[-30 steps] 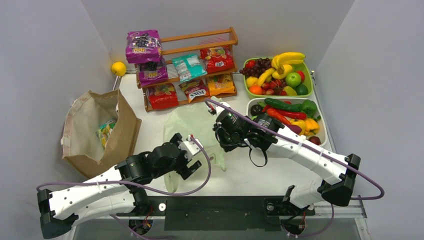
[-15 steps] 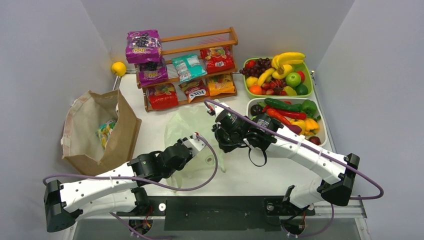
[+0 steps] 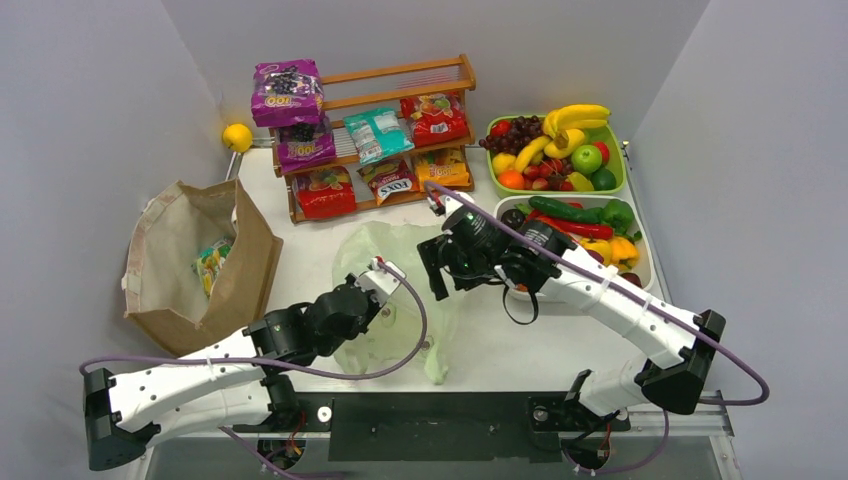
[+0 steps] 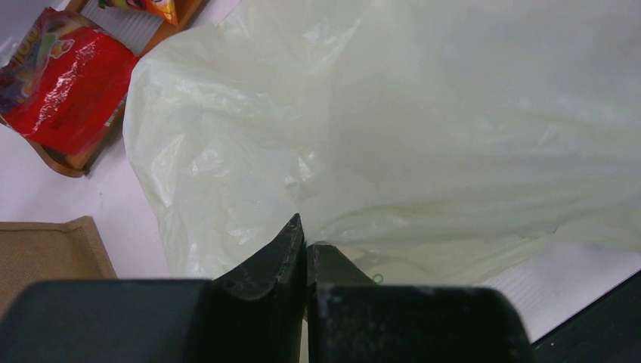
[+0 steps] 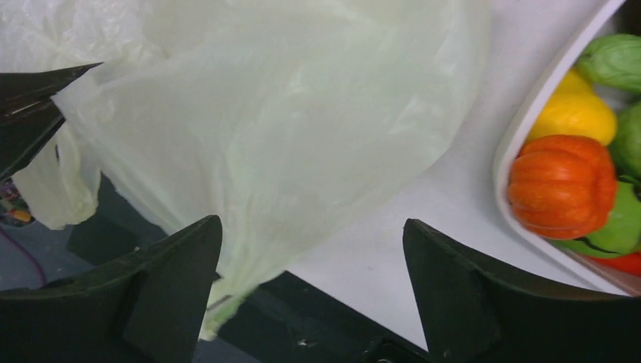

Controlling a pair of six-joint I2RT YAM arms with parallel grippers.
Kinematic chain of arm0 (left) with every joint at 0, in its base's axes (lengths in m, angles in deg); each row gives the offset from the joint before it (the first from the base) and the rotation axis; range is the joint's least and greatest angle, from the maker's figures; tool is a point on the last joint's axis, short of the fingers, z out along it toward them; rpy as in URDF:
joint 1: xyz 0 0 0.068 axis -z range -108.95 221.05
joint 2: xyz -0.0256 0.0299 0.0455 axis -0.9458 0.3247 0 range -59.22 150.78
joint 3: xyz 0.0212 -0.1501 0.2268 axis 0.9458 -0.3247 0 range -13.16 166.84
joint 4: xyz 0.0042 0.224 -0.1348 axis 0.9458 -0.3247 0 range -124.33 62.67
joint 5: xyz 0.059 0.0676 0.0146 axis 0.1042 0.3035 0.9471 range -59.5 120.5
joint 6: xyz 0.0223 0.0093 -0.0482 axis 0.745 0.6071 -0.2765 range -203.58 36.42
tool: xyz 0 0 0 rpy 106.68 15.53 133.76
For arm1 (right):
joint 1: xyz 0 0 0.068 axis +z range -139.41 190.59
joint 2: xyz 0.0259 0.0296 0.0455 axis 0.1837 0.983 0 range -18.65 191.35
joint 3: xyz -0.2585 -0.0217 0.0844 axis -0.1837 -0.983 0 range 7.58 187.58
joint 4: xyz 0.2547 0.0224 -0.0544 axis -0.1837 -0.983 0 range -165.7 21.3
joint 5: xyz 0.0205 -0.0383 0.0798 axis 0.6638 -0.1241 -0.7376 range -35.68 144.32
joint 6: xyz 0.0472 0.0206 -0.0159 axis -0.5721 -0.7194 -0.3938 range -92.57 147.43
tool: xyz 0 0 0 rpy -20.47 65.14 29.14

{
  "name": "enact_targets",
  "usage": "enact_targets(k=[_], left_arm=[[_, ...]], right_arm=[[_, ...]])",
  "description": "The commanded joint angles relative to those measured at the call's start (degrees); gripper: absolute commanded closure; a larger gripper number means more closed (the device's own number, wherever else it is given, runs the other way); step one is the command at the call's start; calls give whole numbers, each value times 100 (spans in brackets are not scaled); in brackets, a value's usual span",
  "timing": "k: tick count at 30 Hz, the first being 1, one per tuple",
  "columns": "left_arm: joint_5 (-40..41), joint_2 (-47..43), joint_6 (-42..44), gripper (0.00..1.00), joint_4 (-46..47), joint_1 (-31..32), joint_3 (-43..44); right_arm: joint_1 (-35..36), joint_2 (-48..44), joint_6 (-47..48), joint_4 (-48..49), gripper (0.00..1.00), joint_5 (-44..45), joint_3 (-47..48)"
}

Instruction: Place the food into the grocery bag and tie it

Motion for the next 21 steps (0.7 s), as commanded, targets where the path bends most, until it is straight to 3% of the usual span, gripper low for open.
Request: enact_targets(k=[1,10,15,19,21], left_arm=[[-192,182,-545,100,157,-140,398],[-174,1517,-1865,100,-955,-309,1826],[749,2204,-3246,100,-2552,-522,3265],[1657,2680,-4718,100,-4053,-556,4471],[1797,2748,-5087,100,-4197,-473,4670]], right_arm=[[-397,-434,10,-32,12,570,382],[-2000,-674,62,9,9,1233,666],[-2850,-590,-25,193,9,1181,747],[-2985,-488,-21,285,9,1080,839],[-2988,-459,-12,307,10,923,836]])
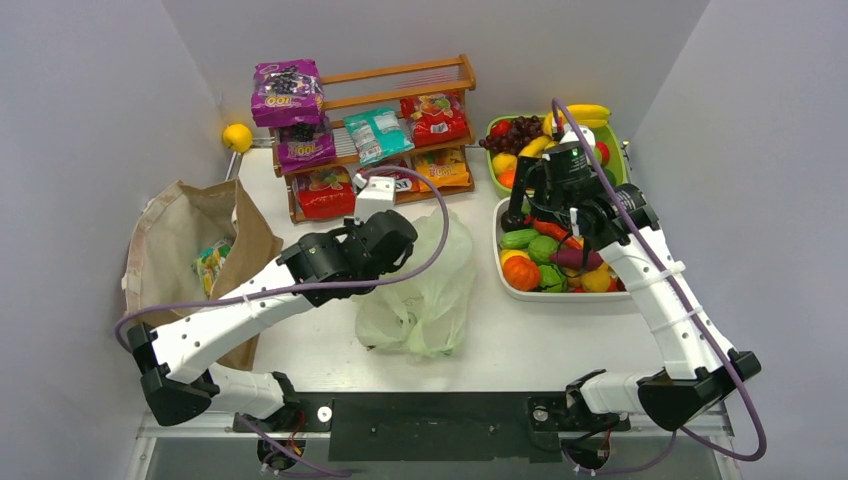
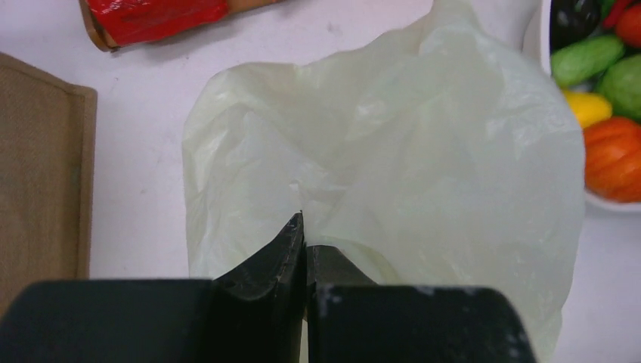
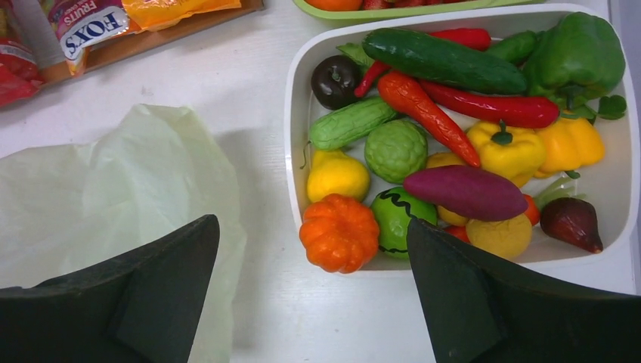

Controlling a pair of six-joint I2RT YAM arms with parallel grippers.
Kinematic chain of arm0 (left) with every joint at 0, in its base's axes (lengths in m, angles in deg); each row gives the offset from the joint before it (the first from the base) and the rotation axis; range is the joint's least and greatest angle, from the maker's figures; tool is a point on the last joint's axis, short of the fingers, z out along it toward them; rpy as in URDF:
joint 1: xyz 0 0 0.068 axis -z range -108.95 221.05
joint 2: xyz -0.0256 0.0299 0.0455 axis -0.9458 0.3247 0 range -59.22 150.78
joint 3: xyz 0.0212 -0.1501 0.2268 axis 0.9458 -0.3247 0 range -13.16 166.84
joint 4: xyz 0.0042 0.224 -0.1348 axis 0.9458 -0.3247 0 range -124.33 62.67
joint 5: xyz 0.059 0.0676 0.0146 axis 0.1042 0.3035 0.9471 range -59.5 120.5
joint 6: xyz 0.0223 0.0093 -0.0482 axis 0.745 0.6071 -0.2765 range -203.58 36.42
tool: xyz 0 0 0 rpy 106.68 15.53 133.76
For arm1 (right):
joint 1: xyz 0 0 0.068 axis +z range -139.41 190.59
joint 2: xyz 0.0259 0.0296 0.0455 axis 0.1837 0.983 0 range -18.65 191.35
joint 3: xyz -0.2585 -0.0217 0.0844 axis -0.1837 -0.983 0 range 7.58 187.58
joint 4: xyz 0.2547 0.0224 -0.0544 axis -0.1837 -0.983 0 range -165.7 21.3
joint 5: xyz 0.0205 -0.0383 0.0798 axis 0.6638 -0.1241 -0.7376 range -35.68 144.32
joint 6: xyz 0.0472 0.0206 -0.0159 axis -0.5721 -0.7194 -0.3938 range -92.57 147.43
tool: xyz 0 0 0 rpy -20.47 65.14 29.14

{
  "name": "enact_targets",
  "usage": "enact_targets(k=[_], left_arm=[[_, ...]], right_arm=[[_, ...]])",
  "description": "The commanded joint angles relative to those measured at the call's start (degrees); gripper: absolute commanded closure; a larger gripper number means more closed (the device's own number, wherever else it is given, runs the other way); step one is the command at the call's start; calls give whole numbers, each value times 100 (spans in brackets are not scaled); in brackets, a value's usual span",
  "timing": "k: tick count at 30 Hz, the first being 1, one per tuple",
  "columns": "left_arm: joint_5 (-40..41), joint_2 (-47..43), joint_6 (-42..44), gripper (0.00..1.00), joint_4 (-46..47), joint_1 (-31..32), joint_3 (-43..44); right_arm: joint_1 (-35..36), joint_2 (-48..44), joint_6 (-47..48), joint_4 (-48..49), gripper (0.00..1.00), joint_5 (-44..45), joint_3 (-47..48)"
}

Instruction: Place the food into the grocery bag and tie it

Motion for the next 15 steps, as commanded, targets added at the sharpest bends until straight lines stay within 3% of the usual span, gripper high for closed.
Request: enact_targets(k=[1,6,10,12,15], left_arm=[[804,89,-1572,100,-1259,108,722],[376,288,-1491,100,-651,121,339],[-849,212,-795,100,925,10,-586],[-1761,158,-727,100,1583,-166,-1089],[-2369,116,-849,100,2228,-425,-1706]], right_arm=[[4,62,2,309,10,-185,195],[13,-110,21,560,12,-569,-110],[-4,-125,-59,694,12,-423,-232],[-58,-70,-154,845,11,-370,-274],[-391,36,-388,1030,11,-590,-288]])
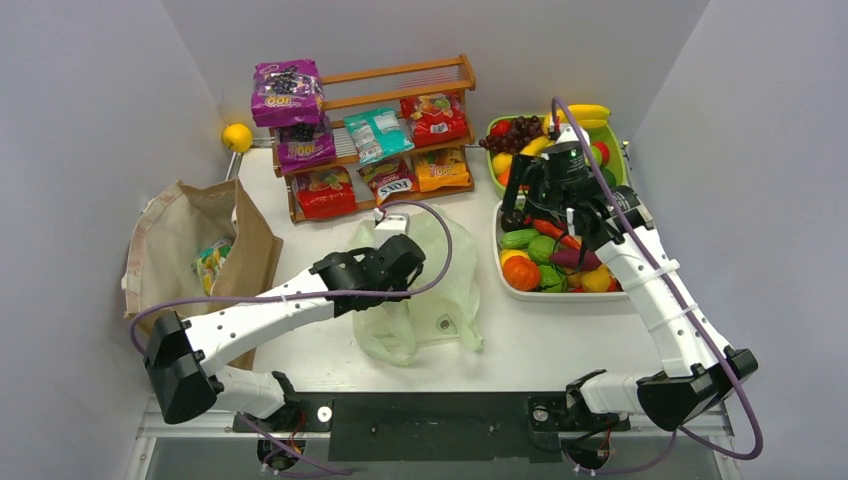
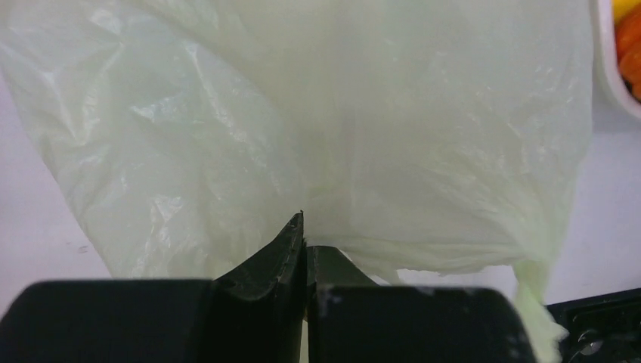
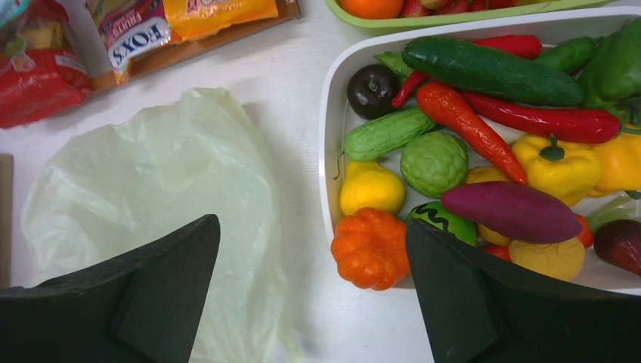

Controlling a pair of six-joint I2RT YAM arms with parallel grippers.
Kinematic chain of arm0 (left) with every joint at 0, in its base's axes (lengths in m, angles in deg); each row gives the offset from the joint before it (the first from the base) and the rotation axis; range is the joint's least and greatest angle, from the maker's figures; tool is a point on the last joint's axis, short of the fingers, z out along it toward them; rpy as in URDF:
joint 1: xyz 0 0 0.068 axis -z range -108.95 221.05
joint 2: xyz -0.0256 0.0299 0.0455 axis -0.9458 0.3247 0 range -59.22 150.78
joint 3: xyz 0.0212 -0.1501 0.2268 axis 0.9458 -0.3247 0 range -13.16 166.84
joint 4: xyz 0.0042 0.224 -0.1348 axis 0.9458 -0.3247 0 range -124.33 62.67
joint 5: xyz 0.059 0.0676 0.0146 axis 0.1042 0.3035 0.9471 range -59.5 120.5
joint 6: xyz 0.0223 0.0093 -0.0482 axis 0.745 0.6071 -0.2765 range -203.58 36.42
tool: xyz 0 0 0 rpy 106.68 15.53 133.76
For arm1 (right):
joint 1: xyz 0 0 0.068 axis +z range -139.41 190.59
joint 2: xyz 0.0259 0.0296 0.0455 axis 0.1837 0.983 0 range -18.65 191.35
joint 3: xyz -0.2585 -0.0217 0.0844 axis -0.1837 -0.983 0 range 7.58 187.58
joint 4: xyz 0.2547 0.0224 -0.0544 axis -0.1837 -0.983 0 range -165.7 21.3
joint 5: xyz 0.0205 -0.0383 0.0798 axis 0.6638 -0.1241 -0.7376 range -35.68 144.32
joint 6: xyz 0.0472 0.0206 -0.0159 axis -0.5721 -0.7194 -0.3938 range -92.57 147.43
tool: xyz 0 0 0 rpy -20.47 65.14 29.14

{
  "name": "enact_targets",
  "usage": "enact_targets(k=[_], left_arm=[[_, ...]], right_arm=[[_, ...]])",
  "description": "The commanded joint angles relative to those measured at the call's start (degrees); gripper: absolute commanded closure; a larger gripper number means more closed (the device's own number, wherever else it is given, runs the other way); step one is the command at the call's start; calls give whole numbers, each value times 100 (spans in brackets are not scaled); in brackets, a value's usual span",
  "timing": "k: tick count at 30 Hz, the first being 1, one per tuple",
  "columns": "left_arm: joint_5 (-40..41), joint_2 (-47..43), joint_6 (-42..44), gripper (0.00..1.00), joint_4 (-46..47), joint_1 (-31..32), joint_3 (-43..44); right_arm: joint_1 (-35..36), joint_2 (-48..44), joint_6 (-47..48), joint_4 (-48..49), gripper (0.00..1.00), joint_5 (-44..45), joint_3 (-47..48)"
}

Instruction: Place the food into the grocery bag and tie it

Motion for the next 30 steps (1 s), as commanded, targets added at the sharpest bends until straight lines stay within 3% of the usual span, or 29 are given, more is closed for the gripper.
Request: enact_targets(k=[1,14,24,30], left_arm=[[-1400,-119,-48,100,1455,-408,-616],[-3458,-298,-621,100,2927,-1283,-1360],[-3340,-365,-560,100,2710,-1340,-1258],[-3494,-348,-601,100,2727,-1342,-1256]], right_arm=[[-440,57,-412,664,12,-223,-37],[-1654,1121,-854,1665,14,-77,532],[-2303,2735,-557,2271,16,79,1655],[-2488,3374,-171,3445,16,-11,1808]])
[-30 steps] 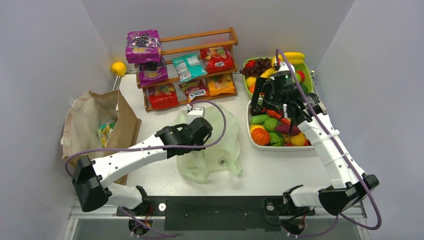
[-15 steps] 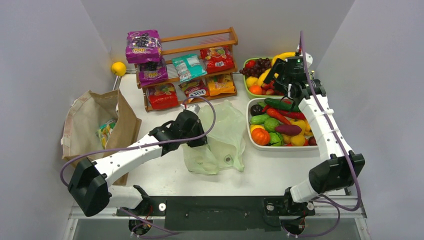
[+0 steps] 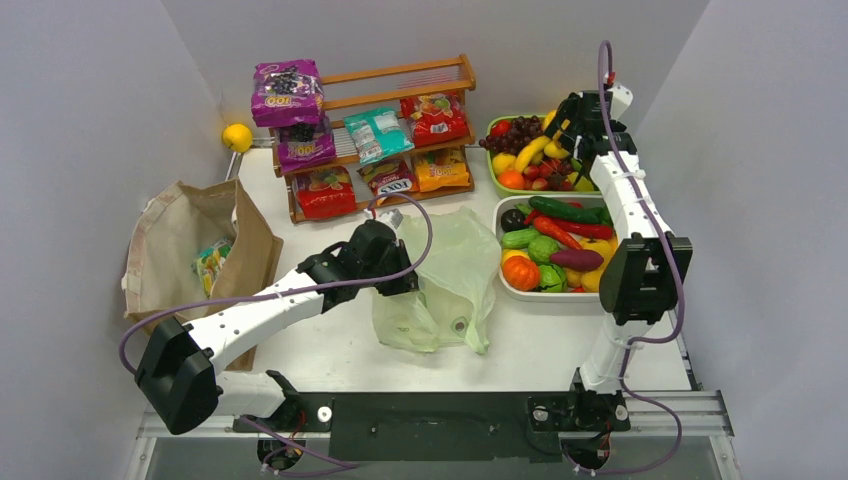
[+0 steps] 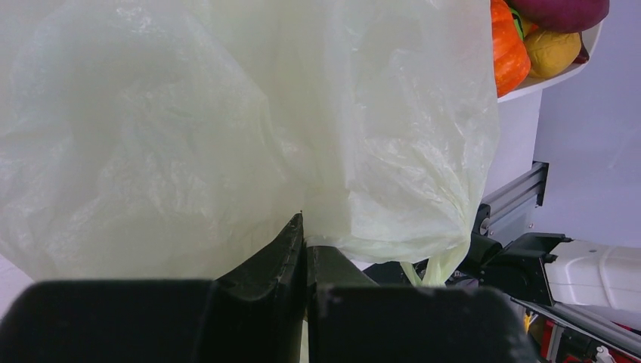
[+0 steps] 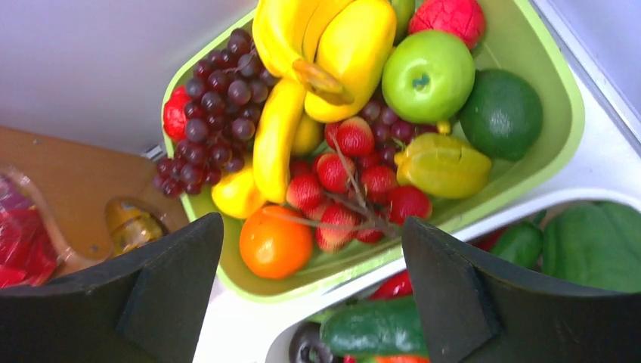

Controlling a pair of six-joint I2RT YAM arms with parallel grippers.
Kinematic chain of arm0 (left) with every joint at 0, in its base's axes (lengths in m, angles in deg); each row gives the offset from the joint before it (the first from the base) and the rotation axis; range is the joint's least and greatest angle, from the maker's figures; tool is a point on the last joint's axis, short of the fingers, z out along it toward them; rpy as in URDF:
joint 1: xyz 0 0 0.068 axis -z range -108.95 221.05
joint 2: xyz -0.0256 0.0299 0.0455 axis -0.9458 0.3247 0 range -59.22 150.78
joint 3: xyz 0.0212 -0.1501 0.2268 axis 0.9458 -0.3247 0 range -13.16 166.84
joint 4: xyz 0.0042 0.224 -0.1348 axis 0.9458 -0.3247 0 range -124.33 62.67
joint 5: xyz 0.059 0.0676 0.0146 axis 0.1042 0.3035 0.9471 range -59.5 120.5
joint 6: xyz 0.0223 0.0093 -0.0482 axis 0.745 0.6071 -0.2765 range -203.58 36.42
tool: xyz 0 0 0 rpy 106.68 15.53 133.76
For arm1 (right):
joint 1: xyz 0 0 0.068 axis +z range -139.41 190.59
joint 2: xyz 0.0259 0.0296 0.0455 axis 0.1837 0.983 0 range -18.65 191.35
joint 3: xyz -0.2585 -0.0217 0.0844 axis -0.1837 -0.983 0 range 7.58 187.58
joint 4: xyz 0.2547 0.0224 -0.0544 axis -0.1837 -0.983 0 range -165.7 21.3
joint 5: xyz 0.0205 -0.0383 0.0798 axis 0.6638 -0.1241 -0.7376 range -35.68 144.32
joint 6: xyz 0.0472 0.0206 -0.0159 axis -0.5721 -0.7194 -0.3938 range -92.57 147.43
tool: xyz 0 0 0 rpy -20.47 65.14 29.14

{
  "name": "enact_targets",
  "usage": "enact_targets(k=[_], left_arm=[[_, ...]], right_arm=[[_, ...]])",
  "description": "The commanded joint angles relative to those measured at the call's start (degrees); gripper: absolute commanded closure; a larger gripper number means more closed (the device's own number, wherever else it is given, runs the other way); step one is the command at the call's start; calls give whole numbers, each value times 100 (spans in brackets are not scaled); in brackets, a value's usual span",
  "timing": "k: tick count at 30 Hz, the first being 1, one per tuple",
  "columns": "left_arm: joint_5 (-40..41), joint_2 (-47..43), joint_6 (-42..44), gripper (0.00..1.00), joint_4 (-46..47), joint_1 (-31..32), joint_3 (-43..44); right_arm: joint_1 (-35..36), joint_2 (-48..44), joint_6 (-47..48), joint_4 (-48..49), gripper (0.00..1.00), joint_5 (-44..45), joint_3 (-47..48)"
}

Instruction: Place the food into the grocery bag and tie it

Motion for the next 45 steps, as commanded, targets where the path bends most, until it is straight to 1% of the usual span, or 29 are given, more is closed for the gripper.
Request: enact_targets(k=[1,8,9,14,20,26,32,35,36,38,45], left_arm=[[-180,-132,-50,100,204,-37,175],[-272,-57,-111,100,206,-46,191],[-286,-45,-129,100,222,-43,166],[-340,15,-146,100,300,-51,108],[-352,117,-113,100,309,-91,30],[-353,178,-79,100,326,-133,-27],[-382,191,-63,100,384,-171,-123],[-402,185,-54,100,387,-188,-153],[-406,169,-47,100,387,-193,-177],[-407,149,-42,100,387,-209,-205],[-419,64,-41,100,413,-260,-305]], right_arm=[[-133,298,357,1295,16,55,302],[-210,1166,595,2054,20,-119,840],[-327,1255,642,2080,20,-141,896],[-459,1857,670,2112,22,-332,1390],[-539,2268,546,2188,28,-636,1609],[-539,2367,498,2263,30,-806,1456],[-536,2420,448,2257,35,-1111,1351],[-531,2441,445,2237,42,-1136,1301],[-535,2441,452,2225,47,-1142,1298],[-538,2441,469,2178,51,-1134,1302],[-528,2523,527,2026,55,-1112,1303]])
